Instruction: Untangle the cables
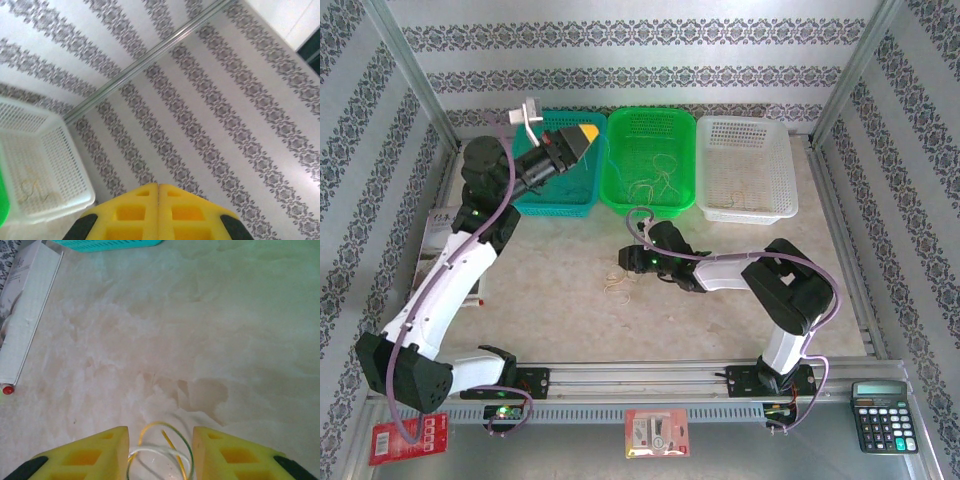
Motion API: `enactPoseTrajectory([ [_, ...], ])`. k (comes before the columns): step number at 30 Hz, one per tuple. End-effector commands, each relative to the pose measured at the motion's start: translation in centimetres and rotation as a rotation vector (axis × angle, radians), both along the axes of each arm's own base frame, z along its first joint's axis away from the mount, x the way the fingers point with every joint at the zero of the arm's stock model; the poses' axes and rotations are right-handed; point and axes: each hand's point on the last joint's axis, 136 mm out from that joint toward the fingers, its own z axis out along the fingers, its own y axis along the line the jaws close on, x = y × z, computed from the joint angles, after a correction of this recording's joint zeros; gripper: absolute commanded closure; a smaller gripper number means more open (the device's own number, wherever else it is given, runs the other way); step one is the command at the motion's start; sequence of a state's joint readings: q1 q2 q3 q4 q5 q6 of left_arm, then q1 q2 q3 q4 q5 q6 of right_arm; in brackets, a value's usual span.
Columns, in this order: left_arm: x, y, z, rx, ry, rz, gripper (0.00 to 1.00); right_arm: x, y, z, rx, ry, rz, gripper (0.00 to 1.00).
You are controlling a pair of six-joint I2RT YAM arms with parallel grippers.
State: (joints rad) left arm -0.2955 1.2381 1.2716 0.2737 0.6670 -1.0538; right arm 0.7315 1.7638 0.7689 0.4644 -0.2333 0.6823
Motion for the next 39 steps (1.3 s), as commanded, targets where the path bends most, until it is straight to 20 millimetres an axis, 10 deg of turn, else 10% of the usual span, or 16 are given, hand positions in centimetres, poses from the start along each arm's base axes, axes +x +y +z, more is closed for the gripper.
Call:
enactPoseTrajectory([
  [1, 0.1, 0.1, 2.4, 0.015, -0.046, 0.027, 1.00, 0.1, -0.3, -0.8, -0.005, -0.016, -0.033, 0.61],
  [21, 5.1, 8.3, 11.1, -0.021, -0.170, 0.311, 1.00, -1.2, -2.8, -3.6, -0.024, 0.018, -0.107, 0.54],
  [39, 11.6, 15.4, 8.1, 0.144, -0.138, 0.581, 1.00, -1.5, -2.4, -1.1, 0.044, 0.015, -0.068, 0.50],
])
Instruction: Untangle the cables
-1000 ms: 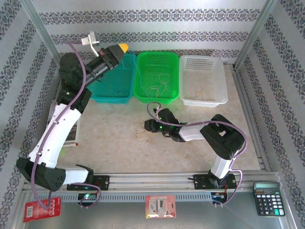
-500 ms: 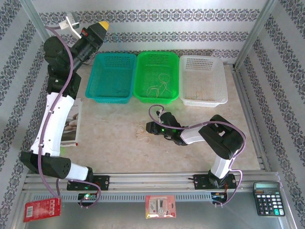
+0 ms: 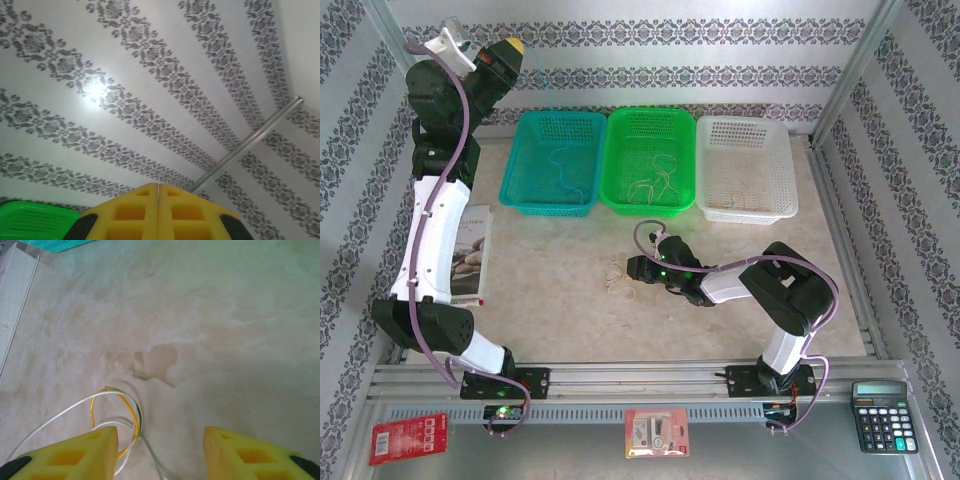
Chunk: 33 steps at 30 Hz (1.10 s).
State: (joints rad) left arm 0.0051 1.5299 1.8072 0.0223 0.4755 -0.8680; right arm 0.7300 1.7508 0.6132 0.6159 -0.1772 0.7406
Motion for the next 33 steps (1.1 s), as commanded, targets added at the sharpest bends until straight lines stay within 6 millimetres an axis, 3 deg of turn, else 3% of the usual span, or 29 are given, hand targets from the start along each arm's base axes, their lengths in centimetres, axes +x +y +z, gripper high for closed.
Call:
enactPoseTrajectory([
  [1, 0.6, 1.7, 0.5, 0.043, -0.025, 0.065, 1.00, -0.2, 0.2, 1.4, 0.038, 0.003, 0.016, 0.50],
  [6, 2.4, 2.5, -0.8, 0.044, -0.013, 0.082, 1.00, 0.0, 0.1, 2.5, 0.062, -0.006, 0.018, 0.46],
  [10, 4.3, 2.6, -3.4, 0.045, 0.028, 0.077, 1.00, 0.4, -0.1, 3.4, 0.081, -0.015, 0.017, 0.44],
  [14, 6.3, 2.7, -8.3, 0.039, 0.116, 0.063, 1.00, 0.7, -0.4, 4.6, 0.096, -0.029, 0.010, 0.44],
  [19, 8.0, 2.7, -16.7, 0.049, 0.266, 0.046, 1.00, 0.8, -0.8, 6.2, 0.106, -0.052, 0.009, 0.44],
  [21, 8.3, 2.8, -20.1, 0.070, 0.331, 0.042, 0.90, 0.9, -1.0, 7.0, 0.106, -0.065, 0.009, 0.44],
  [22, 8.4, 2.9, -21.3, 0.077, 0.355, 0.040, 0.80, 0.9, -1.1, 7.3, 0.107, -0.071, 0.008, 0.44],
  [23, 8.4, 2.9, -22.5, 0.086, 0.381, 0.035, 0.64, 0.9, -1.3, 7.7, 0.106, -0.077, 0.008, 0.44],
  [25, 8.3, 2.9, -23.6, 0.097, 0.408, 0.030, 0.42, 0.9, -1.5, 8.4, 0.105, -0.090, 0.005, 0.44],
  [28, 8.0, 2.7, -23.5, 0.114, 0.413, 0.014, 0.24, 0.8, -2.0, 9.4, 0.096, -0.111, 0.000, 0.44],
  [33, 7.1, 2.1, -21.5, 0.141, 0.383, -0.019, 0.14, 0.8, -2.5, 10.4, 0.063, -0.136, -0.001, 0.45],
])
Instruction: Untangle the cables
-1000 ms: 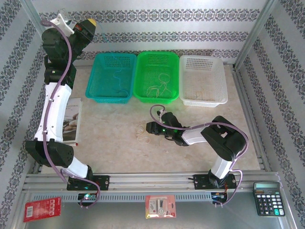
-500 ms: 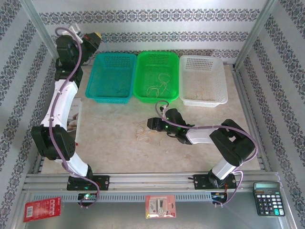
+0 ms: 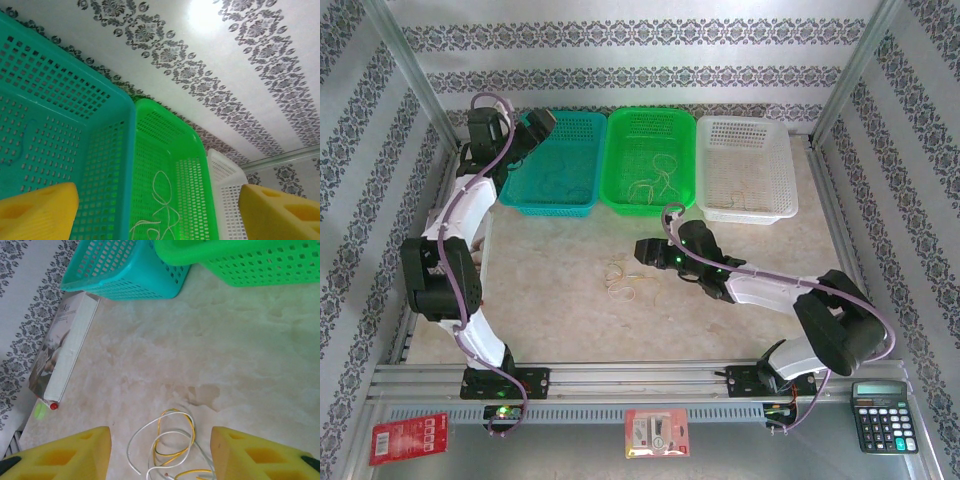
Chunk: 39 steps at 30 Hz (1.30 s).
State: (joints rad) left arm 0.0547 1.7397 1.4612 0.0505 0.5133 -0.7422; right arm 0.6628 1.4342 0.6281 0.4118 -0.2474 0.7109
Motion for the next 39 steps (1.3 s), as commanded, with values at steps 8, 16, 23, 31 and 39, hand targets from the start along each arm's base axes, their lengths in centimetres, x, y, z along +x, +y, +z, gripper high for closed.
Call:
enactPoseTrajectory([
  [8, -4.5, -1.4, 5.4, -0.003, -0.095, -0.100, 0.07, 0.2, -0.5, 1.4, -0.130, -0.036, 0.014, 0.47],
  [16, -10.0, -2.8, 2.2, -0.045, -0.039, -0.114, 0.00, -1.5, 2.6, -0.1, -0.238, -0.012, 0.110, 0.50],
  [23, -13.8, -2.9, -1.5, -0.056, 0.017, -0.093, 0.00, -2.2, 4.9, -1.9, -0.331, 0.027, 0.173, 0.51],
  [31, -14.9, -3.0, -3.5, -0.074, 0.049, -0.098, 0.00, -2.3, 6.4, -4.2, -0.400, 0.086, 0.229, 0.55],
  [39, -15.0, -3.2, -3.7, -0.089, 0.046, -0.105, 0.00, -2.6, 7.2, -5.7, -0.426, 0.125, 0.260, 0.61],
])
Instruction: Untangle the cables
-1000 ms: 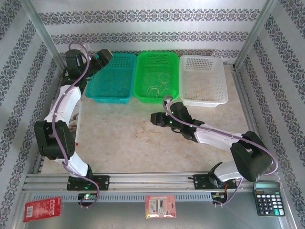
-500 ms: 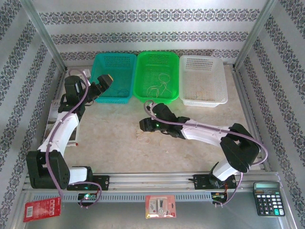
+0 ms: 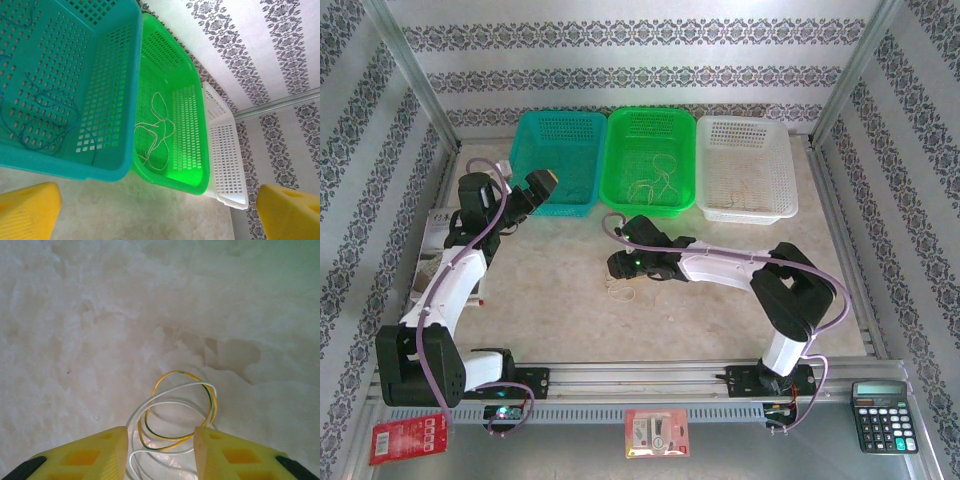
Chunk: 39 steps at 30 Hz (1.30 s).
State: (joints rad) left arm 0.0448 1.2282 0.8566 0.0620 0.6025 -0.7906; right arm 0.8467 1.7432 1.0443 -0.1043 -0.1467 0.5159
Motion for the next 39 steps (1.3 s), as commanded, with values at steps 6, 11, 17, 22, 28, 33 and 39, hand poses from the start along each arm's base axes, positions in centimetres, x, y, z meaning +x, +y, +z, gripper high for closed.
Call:
enactPoseTrajectory([
  [6, -0.3, -0.8, 1.6, -0.025, -0.064, -0.029, 0.00, -0.5, 1.1, -0.9, -0.022, 0.027, 0.047, 0.64],
  [11, -0.2, -0.9, 1.9, -0.033, -0.070, -0.033, 0.00, -0.6, 1.4, -0.9, -0.020, 0.030, 0.053, 0.57],
  [17, -0.3, -1.0, 2.0, -0.036, -0.073, -0.040, 0.00, -0.7, 0.9, 0.9, -0.002, -0.010, 0.032, 0.55],
  [22, -0.4, -1.0, 1.8, -0.037, -0.069, -0.044, 0.00, -1.1, 0.5, 1.8, 0.004, -0.031, 0.027, 0.54],
  [28, -0.4, -1.1, 1.7, -0.038, -0.068, -0.047, 0.00, -1.7, 0.7, 1.5, -0.007, -0.028, 0.038, 0.54],
  [33, -0.4, -1.1, 1.8, -0.039, -0.071, -0.050, 0.00, -1.3, 0.7, 0.5, -0.042, -0.023, 0.038, 0.54],
  [39, -0.4, -1.1, 1.9, -0.040, -0.072, -0.049, 0.00, -1.0, 1.3, -0.5, -0.089, -0.012, 0.067, 0.54],
])
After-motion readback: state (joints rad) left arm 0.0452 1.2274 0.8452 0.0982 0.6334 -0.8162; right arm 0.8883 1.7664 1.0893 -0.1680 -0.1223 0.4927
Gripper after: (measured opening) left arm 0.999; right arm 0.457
